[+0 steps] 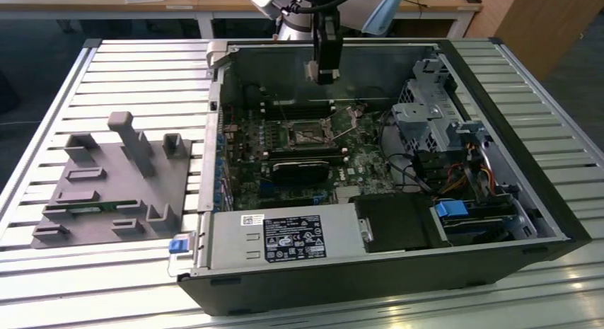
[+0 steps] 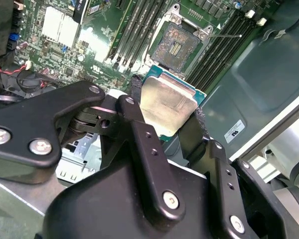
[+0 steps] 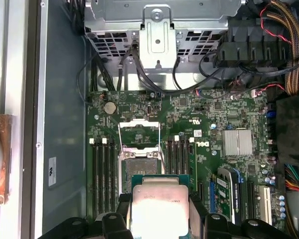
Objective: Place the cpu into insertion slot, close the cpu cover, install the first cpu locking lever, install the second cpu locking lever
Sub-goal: 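Place the cpu into insertion slot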
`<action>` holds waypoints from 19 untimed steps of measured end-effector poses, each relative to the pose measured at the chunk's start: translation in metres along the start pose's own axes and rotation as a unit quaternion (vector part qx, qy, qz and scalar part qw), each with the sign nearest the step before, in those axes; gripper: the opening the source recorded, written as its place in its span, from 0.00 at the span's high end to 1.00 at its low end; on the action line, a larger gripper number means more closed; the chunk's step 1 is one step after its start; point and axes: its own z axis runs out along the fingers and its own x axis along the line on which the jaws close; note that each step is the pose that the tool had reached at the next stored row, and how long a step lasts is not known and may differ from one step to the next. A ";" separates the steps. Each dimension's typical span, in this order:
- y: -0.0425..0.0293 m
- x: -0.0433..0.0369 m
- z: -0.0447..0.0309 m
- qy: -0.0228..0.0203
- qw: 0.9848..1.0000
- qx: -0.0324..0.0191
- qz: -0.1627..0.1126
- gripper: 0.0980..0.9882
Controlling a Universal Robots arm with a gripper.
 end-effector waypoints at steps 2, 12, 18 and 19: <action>-0.0001 0.0000 0.0008 0.000 1.000 0.000 0.000 0.50; -0.0004 -0.0001 0.0044 0.000 1.000 0.000 0.000 0.50; -0.0005 -0.0001 0.0065 0.000 1.000 0.000 0.000 0.50; -0.0006 -0.0001 0.0069 0.000 1.000 0.000 0.000 0.50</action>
